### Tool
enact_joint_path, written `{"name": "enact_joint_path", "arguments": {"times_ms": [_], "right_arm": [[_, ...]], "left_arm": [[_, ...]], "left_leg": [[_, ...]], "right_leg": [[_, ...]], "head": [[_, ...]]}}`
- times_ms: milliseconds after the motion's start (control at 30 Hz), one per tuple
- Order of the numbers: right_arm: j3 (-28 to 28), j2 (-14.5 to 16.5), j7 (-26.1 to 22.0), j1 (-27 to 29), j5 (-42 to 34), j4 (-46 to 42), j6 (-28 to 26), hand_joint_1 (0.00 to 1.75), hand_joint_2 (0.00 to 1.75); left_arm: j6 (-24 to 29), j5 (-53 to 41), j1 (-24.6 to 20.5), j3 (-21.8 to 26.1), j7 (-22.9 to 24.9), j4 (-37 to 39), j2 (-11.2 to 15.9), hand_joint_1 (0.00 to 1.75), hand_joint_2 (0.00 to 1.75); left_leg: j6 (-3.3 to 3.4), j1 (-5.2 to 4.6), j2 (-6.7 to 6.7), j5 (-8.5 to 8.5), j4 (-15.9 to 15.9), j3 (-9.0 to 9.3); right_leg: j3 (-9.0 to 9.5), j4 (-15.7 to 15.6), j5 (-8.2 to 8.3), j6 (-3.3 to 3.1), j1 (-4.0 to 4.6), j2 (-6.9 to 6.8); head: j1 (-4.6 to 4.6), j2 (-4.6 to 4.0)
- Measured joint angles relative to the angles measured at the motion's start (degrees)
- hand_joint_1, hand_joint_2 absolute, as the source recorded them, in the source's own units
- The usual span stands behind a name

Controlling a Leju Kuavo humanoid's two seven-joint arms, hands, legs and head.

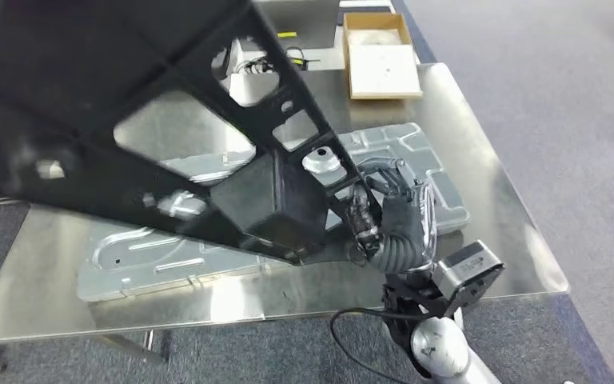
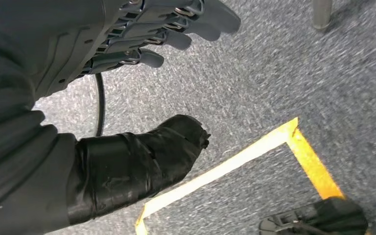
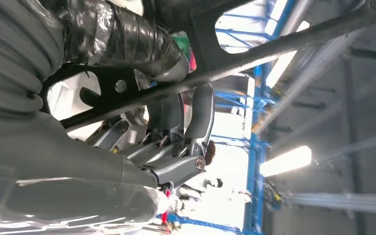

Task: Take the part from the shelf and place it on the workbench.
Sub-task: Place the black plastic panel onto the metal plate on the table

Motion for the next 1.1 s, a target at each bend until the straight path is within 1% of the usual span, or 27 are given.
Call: {"name": "enact_joint_path", "arguments": {"times_ms": [67, 100, 133, 167, 200, 233, 267, 300, 333, 367, 400, 433, 500, 567, 600, 633, 700, 733, 767, 800, 833, 867, 900, 933, 967, 1033, 1100], "right_arm": [[0.0, -0.03, 0.0, -0.1, 0.07, -0.04, 0.11, 1.75, 1.75], [0.0, -0.04, -0.05, -0.23, 0.04, -0.08, 0.16, 1.75, 1.75], [0.0, -0.04, -0.1, -0.35, -0.02, -0.08, 0.2, 1.75, 1.75], [0.0, -0.05, -0.15, -0.44, -0.09, 0.0, 0.27, 1.75, 1.75], [0.0, -0.05, -0.18, -0.5, -0.16, 0.14, 0.38, 1.75, 1.75], [0.0, -0.05, -0.2, -0.5, -0.21, 0.33, 0.52, 1.75, 1.75], [0.0, -0.05, -0.22, -0.5, -0.26, 0.53, 0.64, 1.75, 1.75], [0.0, -0.05, -0.25, -0.52, -0.32, 0.68, 0.74, 1.75, 1.75], [0.0, -0.05, -0.29, -0.57, -0.39, 0.78, 0.8, 1.75, 1.75], [0.0, -0.05, -0.33, -0.62, -0.49, 0.86, 0.83, 1.75, 1.75], [0.0, -0.04, -0.38, -0.71, -0.56, 0.94, 0.83, 1.75, 1.75], [0.0, -0.03, -0.4, -0.83, -0.62, 1.03, 0.85, 1.75, 1.75], [0.0, -0.01, -0.43, -1.03, -0.7, 1.21, 0.9, 1.75, 1.75], [0.0, 0.05, -0.6, -1.13, -0.69, 1.3, 0.96, 1.75, 1.75], [0.0, 0.09, -0.78, -1.2, -0.62, 1.31, 0.91, 1.75, 1.75], [0.0, 0.13, -0.99, -1.28, -0.51, 1.31, 0.79, 1.75, 1.75], [0.0, 0.16, -1.33, -1.38, -0.2, 1.31, 0.43, 0.87, 0.87], [0.0, 0.17, -1.39, -1.38, -0.07, 1.31, 0.28, 0.44, 0.44], [0.0, 0.17, -1.41, -1.36, 0.03, 1.31, 0.2, 0.0, 0.0], [0.0, 0.16, -1.4, -1.33, 0.09, 1.31, 0.16, 0.0, 0.0], [0.0, 0.16, -1.4, -1.32, 0.14, 1.31, 0.18, 0.0, 0.0], [0.0, 0.15, -1.41, -1.33, 0.18, 1.3, 0.23, 0.0, 0.0], [0.0, 0.15, -1.43, -1.35, 0.2, 1.29, 0.3, 0.0, 0.0], [0.0, 0.15, -1.46, -1.38, 0.19, 1.28, 0.37, 0.0, 0.0], [0.0, 0.15, -1.52, -1.4, 0.16, 1.27, 0.42, 0.0, 0.0], [0.0, 0.16, -1.8, -1.46, 0.02, 1.26, 0.43, 0.0, 0.0], [0.0, 0.19, -2.22, -1.6, -0.11, 1.25, 0.37, 0.0, 0.0]], "left_arm": [[0.27, -0.06, -0.19, 0.0, -0.12, 0.0, -0.05, 0.0, 1.75], [0.34, -0.08, -0.34, 0.01, -0.19, 0.0, -0.08, 0.0, 1.75], [0.38, -0.08, -0.48, 0.01, -0.23, 0.0, -0.1, 0.0, 1.75], [0.38, -0.04, -0.56, 0.02, -0.23, 0.0, -0.08, 0.0, 1.75], [0.38, 0.02, -0.59, 0.02, -0.21, 0.0, -0.04, 0.0, 1.75], [0.4, 0.1, -0.6, 0.02, -0.23, 0.0, -0.01, 0.0, 1.75], [0.43, 0.21, -0.61, 0.02, -0.27, 0.0, 0.03, 0.0, 1.75], [0.46, 0.29, -0.59, 0.03, -0.33, 0.0, 0.05, 0.0, 1.75], [0.49, 0.38, -0.58, 0.03, -0.37, 0.0, 0.04, 0.0, 1.75], [0.5, 0.44, -0.54, 0.04, -0.39, 0.0, 0.04, 0.0, 1.75], [0.52, 0.49, -0.58, 0.04, -0.42, 0.0, 0.04, 0.0, 1.75], [0.54, 0.52, -0.63, 0.07, -0.44, 0.0, 0.04, 0.0, 1.75], [0.68, 0.12, -0.74, 0.14, -0.42, 0.0, 0.05, 0.0, 1.75], [1.11, -0.64, -0.73, 0.19, -0.4, 0.0, 0.08, 0.0, 1.75], [1.42, -0.95, -0.73, 0.19, -0.53, 0.0, 0.09, 0.0, 1.75], [1.74, -1.1, -0.75, 0.19, -0.75, 0.0, 0.09, 0.0, 1.75], [2.51, -1.21, -0.76, 0.17, -1.5, 0.0, 0.05, 0.0, 1.75], [2.95, -1.2, -0.75, 0.17, -1.9, 0.0, 0.05, 0.0, 1.75], [3.39, -1.18, -0.71, 0.17, -2.26, 0.0, 0.05, 0.0, 1.75], [3.75, -1.19, -0.68, 0.17, -2.49, 0.0, 0.08, 0.0, 1.31], [3.99, -1.26, -0.68, 0.17, -2.58, 0.0, 0.14, 0.0, 0.87], [4.09, -1.37, -0.7, 0.17, -2.51, 0.0, 0.22, 0.0, 0.44], [4.05, -1.46, -0.74, 0.17, -2.33, 0.0, 0.29, 0.0, 0.0], [3.9, -1.53, -0.81, 0.17, -2.09, 0.0, 0.36, 0.0, 0.0], [3.69, -1.54, -0.87, 0.17, -1.8, 0.0, 0.38, 0.0, 0.0], [3.35, -1.38, -0.89, 0.17, -1.19, 0.0, 0.41, 0.0, 0.0], [3.18, -1.2, -0.79, 0.17, -0.75, 0.0, 0.42, 0.0, 0.0]], "left_leg": [[0.51, 0.27, 0.02, -0.41, -0.4, 0.72], [0.88, 0.41, 0.04, -0.62, -0.85, 1.22], [1.24, 0.54, 0.06, -0.92, -1.25, 1.81], [1.51, 0.51, 0.06, -1.33, -1.41, 2.32], [1.67, 0.5, 0.07, -1.79, -1.45, 2.79], [1.68, 0.5, 0.07, -2.28, -1.42, 3.26], [1.63, 0.51, 0.04, -2.78, -1.33, 3.75], [1.53, 0.54, -0.02, -3.3, -1.2, 4.31], [1.37, 0.59, -0.11, -3.87, -1.03, 4.95], [1.15, 0.63, -0.2, -4.44, -0.87, 5.46], [0.84, 0.57, -0.31, -4.96, -0.59, 5.86], [0.5, 0.52, -0.38, -5.27, -0.43, 6.03], [-0.09, 0.44, -0.44, -5.44, -0.34, 6.03], [-0.64, 0.58, -0.27, -5.8, -0.2, 5.93], [-0.93, 0.65, -0.12, -6.52, 0.83, 5.51], [-1.2, 0.71, 0.02, -7.67, 2.92, 4.56], [-1.59, 0.84, 0.22, -10.53, 9.71, 1.21], [-1.69, 0.89, 0.24, -11.35, 12.74, -0.45], [-1.73, 0.9, 0.26, -11.28, 14.22, -1.41], [-1.68, 0.9, 0.27, -10.16, 13.58, -1.34], [-1.56, 0.9, 0.27, -8.19, 10.86, -0.19], [-1.38, 0.88, 0.28, -6.22, 7.02, 1.49], [-1.19, 0.74, 0.27, -4.9, 3.51, 3.21], [-0.96, 0.59, 0.25, -4.28, 0.97, 4.47], [-0.77, 0.43, 0.22, -4.33, -0.31, 5.09], [-0.32, 0.38, 0.17, -4.56, -0.89, 5.39], [0.22, 0.63, 0.26, -4.42, -1.59, 5.9]], "right_leg": [[0.43, -0.24, -1.0, 0.59, -0.02, -0.15], [0.07, 0.86, -1.77, 0.83, -0.02, -0.34], [-1.08, 3.28, -2.92, 1.07, -0.05, -0.53], [-3.15, 6.84, -4.17, 1.23, -0.14, -0.69], [-5.75, 10.72, -5.25, 1.39, -0.27, -0.72], [-8.11, 13.71, -5.51, 1.57, -0.44, -0.73], [-9.75, 14.94, -4.67, 1.74, -0.63, -0.75], [-10.37, 14.0, -2.63, 1.89, -0.85, -0.78], [-10.0, 11.06, 0.32, 2.0, -1.05, -0.82], [-9.17, 7.68, 2.98, 2.04, -1.2, -0.86], [-8.2, 4.49, 4.87, 1.99, -1.19, -0.87], [-7.51, 2.43, 5.77, 1.78, -1.14, -0.87], [-7.09, 1.19, 5.61, 1.23, -0.83, -0.74], [-6.82, 0.72, 5.63, 0.64, -0.95, -0.7], [-6.58, 0.48, 5.65, 0.35, -1.05, -0.77], [-6.31, 0.27, 5.61, 0.06, -1.14, -0.88], [-6.0, 0.19, 5.38, -0.41, -1.05, -1.13], [-5.89, 0.2, 5.26, -0.57, -0.99, -1.18], [-5.76, 0.21, 5.14, -0.68, -0.94, -1.2], [-5.58, 0.21, 5.0, -0.72, -0.92, -1.15], [-5.32, 0.21, 4.83, -0.69, -0.91, -1.08], [-5.05, 0.21, 4.63, -0.58, -0.91, -1.02], [-4.87, 0.22, 4.43, -0.41, -0.83, -0.98], [-4.79, 0.22, 4.29, -0.2, -0.76, -0.96], [-4.8, 0.17, 4.22, 0.03, -0.7, -0.95], [-4.77, -0.08, 4.21, 0.48, -0.63, -0.94], [-5.0, 0.82, 3.36, 0.89, -0.64, -1.02]], "head": [[0.19, 0.01], [0.34, 0.01], [0.47, 0.01], [0.6, 0.0], [0.67, 0.0], [0.66, 0.0], [0.68, 0.0], [0.68, 0.0], [0.69, 0.0], [0.71, 0.0], [0.73, 0.0], [0.74, 0.0], [0.71, 0.0], [0.65, 0.0], [0.56, 0.0], [0.51, 0.0], [0.4, 0.0], [0.4, 0.0], [0.4, 0.0], [0.4, 0.0], [0.4, 0.0], [0.41, 0.0], [0.41, 0.0], [0.42, 0.0], [0.44, 0.0], [0.48, 0.01], [0.55, 0.01]]}}
